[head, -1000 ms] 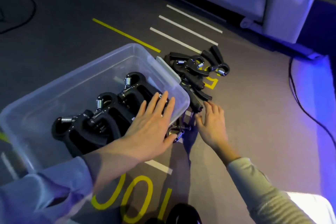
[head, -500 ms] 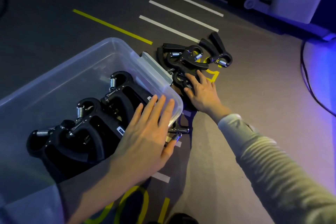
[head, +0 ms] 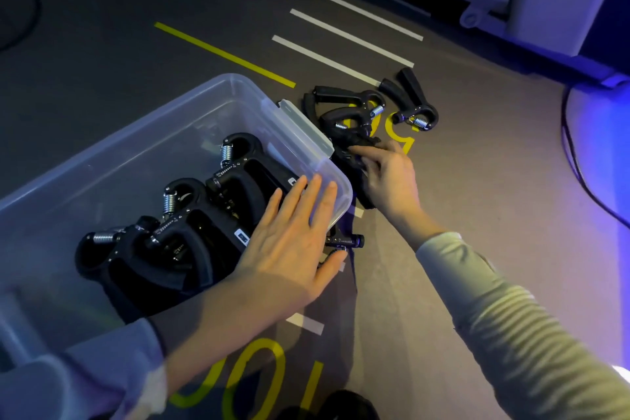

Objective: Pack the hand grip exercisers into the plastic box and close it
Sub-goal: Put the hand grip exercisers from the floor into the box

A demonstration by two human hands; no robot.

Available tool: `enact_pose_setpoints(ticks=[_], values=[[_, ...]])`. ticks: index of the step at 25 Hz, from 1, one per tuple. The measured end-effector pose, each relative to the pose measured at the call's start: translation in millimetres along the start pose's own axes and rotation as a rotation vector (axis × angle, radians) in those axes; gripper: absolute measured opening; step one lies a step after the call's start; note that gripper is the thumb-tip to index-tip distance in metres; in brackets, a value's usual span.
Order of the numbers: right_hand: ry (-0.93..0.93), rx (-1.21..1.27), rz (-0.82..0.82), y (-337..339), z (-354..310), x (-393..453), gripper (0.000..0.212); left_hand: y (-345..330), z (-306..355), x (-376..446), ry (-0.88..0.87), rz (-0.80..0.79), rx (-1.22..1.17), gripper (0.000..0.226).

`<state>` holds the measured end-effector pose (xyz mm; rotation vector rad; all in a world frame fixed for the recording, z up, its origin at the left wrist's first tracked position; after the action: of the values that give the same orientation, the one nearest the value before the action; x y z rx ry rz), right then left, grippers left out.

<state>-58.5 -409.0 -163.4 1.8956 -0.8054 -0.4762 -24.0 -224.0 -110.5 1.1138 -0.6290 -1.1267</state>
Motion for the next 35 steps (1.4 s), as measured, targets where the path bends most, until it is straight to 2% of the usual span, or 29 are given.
enact_pose_setpoints(ticks=[3,5,9,11,15,21,24,27,30,33,35], values=[[-0.116,0.242,0.1,24.0,-1.6,-22.2,0.031,2.8,-0.7,-5.5,-0.006,-0.011,-0.01,0.077],[-0.135,0.332,0.192,45.7,-10.6,-39.8,0.033,8.4,1.3,-13.3,-0.028,0.039,0.03,0.077],[0.019,0.367,0.384,86.2,-59.7,-75.5,0.035,11.7,-11.6,-36.9,-0.015,-0.002,0.094,0.081],[0.13,0.367,0.412,93.3,-92.6,-94.8,0.036,27.4,-23.1,-52.8,-0.004,0.067,0.065,0.09],[0.297,0.448,0.23,71.2,-154.2,-130.4,0.036,55.4,-67.7,-88.9,0.047,0.153,0.042,0.092],[0.421,0.442,-0.091,5.9,-215.0,-190.3,0.041,93.3,-162.1,-154.7,0.291,0.251,0.088,0.078],[0.479,0.326,-0.23,-17.5,-240.1,-204.8,0.036,91.5,-171.7,-170.2,0.29,0.186,0.142,0.082],[0.458,0.186,-0.385,-27.5,-252.0,-200.8,0.034,79.7,-172.5,-170.1,0.294,0.087,0.162,0.089],[0.544,-0.103,-0.565,-33.2,-256.7,-201.0,0.033,71.0,-179.6,-170.6,0.305,0.034,0.172,0.094],[0.586,-0.287,-0.713,-40.7,-257.2,-208.1,0.065,65.7,-179.6,-172.1,0.269,0.019,0.182,0.093],[0.633,-0.366,-0.74,-44.4,-258.9,-213.4,0.091,65.8,-178.3,-172.1,0.251,0.024,0.189,0.092]])
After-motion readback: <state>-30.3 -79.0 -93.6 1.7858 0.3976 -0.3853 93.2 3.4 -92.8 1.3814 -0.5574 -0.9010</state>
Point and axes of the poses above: each hand's wrist, its own x-axis towards the middle knuckle, its own y-axis out of the back of the hand, z = x × y, the point moved 5 cm from there along x, towards the middle knuckle, and after that the axes turned 8 degrees about -x, right-handed, at the moved point
